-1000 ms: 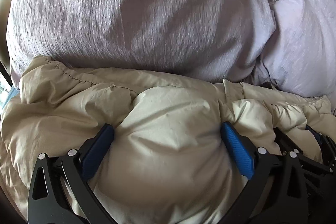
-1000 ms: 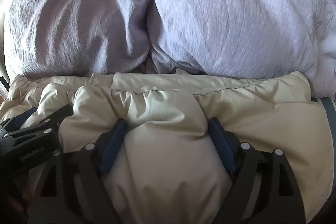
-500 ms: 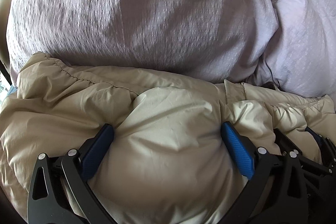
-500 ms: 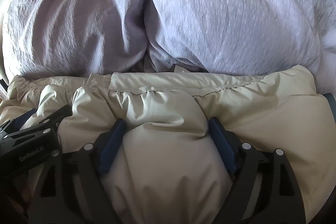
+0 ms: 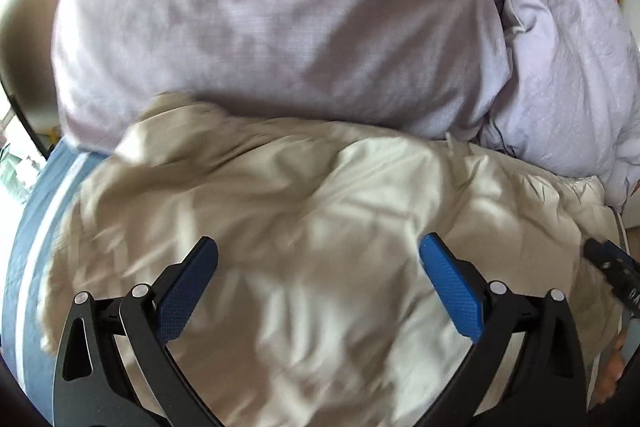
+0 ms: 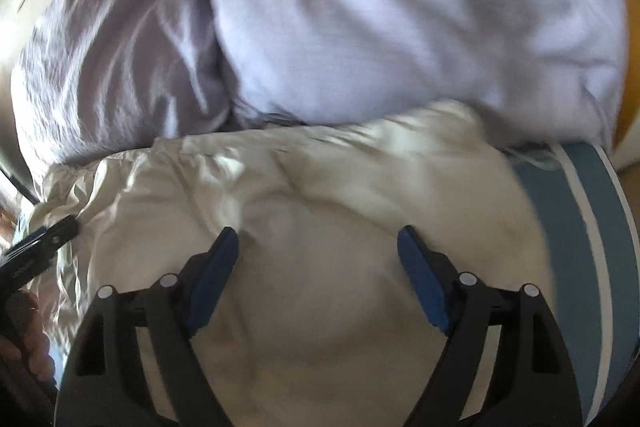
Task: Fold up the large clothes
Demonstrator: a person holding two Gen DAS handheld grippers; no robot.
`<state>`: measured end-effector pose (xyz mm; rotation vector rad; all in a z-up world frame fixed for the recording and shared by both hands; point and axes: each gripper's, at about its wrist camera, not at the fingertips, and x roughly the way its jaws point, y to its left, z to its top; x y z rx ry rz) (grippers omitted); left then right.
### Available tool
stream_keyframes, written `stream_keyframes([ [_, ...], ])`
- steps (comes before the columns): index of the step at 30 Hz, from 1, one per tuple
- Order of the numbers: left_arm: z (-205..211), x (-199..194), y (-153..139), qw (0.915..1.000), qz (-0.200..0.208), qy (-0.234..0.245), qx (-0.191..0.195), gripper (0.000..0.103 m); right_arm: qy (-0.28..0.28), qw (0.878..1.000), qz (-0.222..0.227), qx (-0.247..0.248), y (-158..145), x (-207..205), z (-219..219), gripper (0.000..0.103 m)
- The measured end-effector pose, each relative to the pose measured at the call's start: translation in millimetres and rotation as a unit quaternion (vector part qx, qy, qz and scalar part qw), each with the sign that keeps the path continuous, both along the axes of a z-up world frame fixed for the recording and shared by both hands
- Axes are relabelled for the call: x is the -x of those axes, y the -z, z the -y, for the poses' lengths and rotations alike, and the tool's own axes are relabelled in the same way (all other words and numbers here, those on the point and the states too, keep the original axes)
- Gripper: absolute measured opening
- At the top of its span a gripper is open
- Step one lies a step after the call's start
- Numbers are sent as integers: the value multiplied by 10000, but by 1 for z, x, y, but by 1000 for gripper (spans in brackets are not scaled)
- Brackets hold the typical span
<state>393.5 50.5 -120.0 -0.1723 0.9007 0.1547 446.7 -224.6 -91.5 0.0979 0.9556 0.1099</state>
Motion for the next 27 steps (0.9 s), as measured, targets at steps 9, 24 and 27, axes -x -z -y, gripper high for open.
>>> stream_keyframes([
  [9, -68, 79, -5, 9943, -195, -1011, 266, 102, 976, 9937, -444, -313, 2, 56, 93, 82],
  [24, -132, 114, 35, 9615, -689, -2069, 1673, 97, 1471, 9632, -1238, -1878, 51, 86, 140, 78],
  [27, -138, 107, 39, 9544, -606, -2190, 1937, 89, 1526, 9539, -1262, -2255, 57, 87, 142, 63],
])
